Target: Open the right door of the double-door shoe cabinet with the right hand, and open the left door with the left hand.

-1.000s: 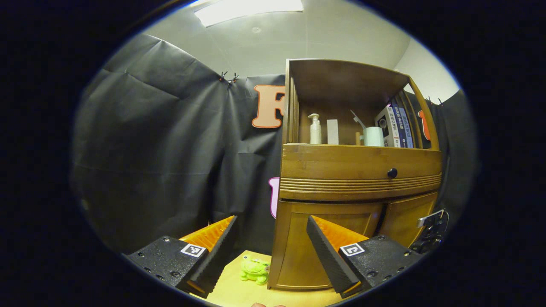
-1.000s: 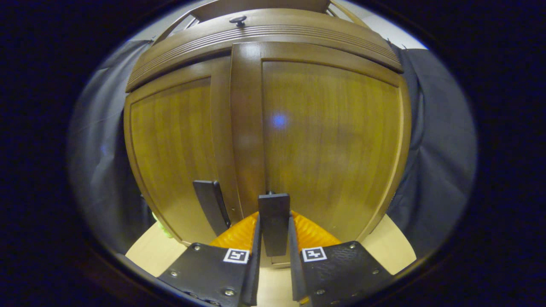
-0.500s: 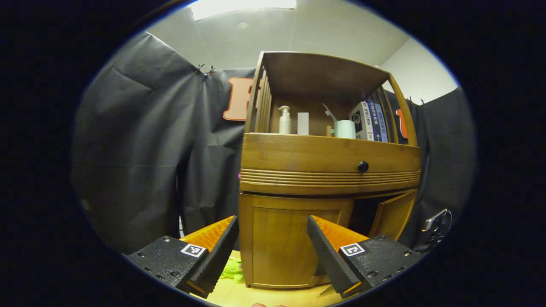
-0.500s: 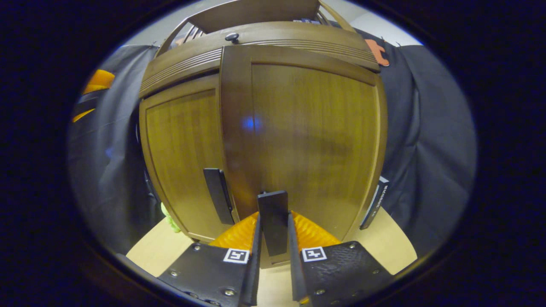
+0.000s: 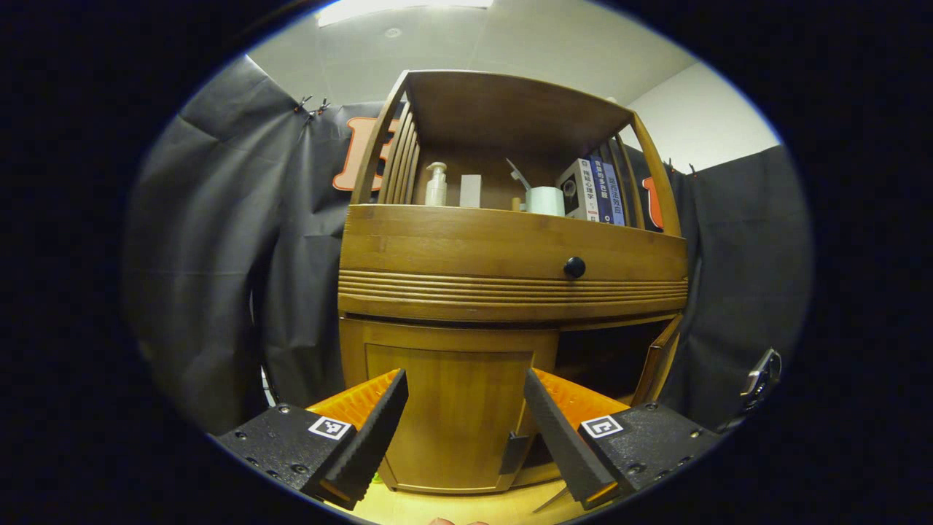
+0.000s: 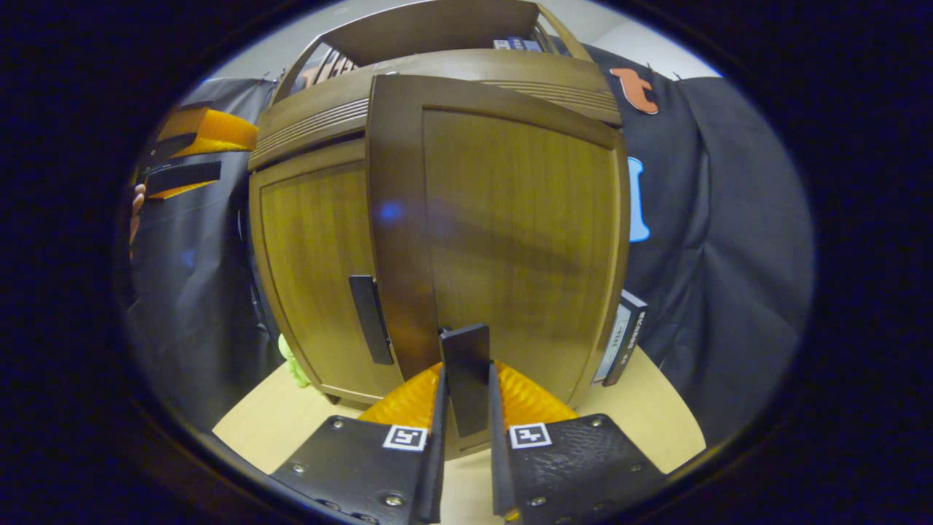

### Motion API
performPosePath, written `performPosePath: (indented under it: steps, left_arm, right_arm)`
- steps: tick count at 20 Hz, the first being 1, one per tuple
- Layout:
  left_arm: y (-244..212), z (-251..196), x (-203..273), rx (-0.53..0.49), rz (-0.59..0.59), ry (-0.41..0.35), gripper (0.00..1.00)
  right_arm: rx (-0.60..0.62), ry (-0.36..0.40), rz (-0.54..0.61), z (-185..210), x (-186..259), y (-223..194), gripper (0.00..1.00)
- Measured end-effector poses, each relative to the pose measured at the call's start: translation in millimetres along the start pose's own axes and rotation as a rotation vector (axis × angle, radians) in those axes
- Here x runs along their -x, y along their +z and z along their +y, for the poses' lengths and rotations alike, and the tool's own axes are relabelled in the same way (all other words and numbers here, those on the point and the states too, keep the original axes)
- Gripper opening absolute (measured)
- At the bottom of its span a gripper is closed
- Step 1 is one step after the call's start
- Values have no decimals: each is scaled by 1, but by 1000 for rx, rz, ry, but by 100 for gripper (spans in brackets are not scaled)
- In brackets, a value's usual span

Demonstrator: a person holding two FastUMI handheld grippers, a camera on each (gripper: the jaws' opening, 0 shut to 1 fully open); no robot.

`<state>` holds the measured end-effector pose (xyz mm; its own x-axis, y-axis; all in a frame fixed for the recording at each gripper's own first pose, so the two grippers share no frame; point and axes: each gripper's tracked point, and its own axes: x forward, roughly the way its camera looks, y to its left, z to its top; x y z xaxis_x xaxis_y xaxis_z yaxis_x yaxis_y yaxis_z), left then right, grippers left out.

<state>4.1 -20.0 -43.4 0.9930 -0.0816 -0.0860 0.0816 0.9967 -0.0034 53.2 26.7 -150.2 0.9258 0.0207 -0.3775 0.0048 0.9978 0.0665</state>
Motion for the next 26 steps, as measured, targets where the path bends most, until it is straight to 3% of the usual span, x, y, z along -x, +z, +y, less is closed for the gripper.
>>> performPosePath:
  steps: [8,26]
  left_arm:
    - [-15,-24,-7,12,34,-65,99]
    - [-36,-49,3,41,79,-120,98]
  right_arm:
    - [-20,-66,1,-10,9,13,27]
    - [-13,-309,-3,-110,86,-2,26]
